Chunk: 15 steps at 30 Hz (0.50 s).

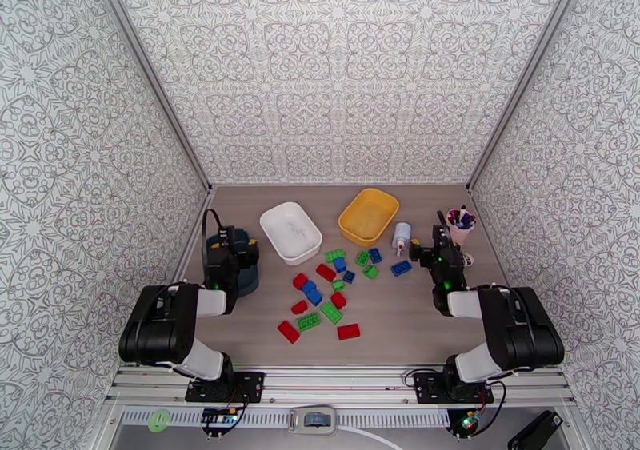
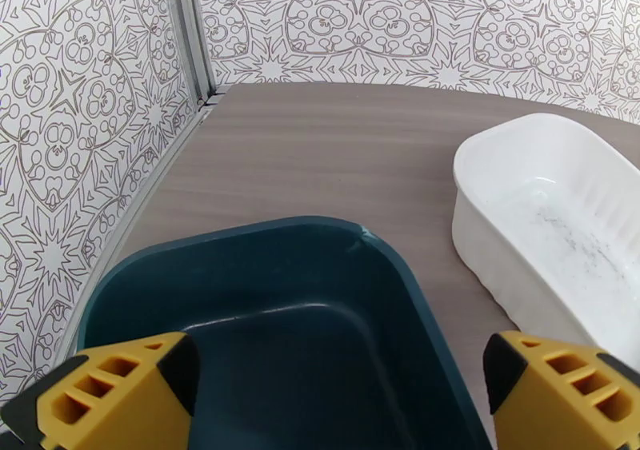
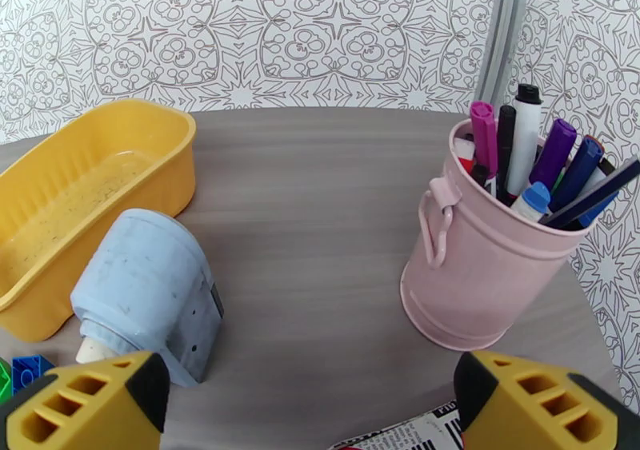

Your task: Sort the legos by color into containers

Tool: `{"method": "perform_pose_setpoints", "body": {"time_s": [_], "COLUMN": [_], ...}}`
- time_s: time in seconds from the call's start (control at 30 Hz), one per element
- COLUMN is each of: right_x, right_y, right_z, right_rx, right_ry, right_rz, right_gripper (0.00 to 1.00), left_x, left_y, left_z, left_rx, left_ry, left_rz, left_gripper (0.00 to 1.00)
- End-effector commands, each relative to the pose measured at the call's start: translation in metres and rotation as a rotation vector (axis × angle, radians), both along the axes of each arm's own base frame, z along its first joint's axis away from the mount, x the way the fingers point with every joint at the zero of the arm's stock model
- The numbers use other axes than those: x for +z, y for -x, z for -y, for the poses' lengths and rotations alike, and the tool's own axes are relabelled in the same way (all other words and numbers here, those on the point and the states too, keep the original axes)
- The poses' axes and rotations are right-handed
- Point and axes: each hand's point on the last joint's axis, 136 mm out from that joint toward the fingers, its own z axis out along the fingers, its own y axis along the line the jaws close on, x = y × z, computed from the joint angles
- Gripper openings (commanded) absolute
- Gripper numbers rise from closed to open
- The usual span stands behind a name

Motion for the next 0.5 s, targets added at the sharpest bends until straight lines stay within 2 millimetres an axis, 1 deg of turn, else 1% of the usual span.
{"method": "perform_pose_setpoints", "body": {"time_s": [0.0, 0.23, 0.47], "right_x": [0.0076, 0.0079, 0.0076], "right_y": [-0.003, -0.0026, -0.0029], "right_z": [-0.0005, -0.0005, -0.0005], "right_rx": [0.011, 0.011, 0.011], "right_ry": [0.005, 0.006, 0.004], "right_rz": [0.018, 0.02, 0.018], "right_gripper": [0.99, 0.99, 0.99], "left_x": [0.0083, 0.0092, 0.0088], "left_y": [-0.0041, -0.0026, -0.0046], "left_z": [-0.0014, 0.0011, 0.0012], "left_rx": [-0.011, -0.004, -0.025], "left_ry": [-0.011, -0.032, -0.01], "left_rz": [0.013, 0.022, 0.015], "left_gripper": [0.99, 0.99, 0.99]}}
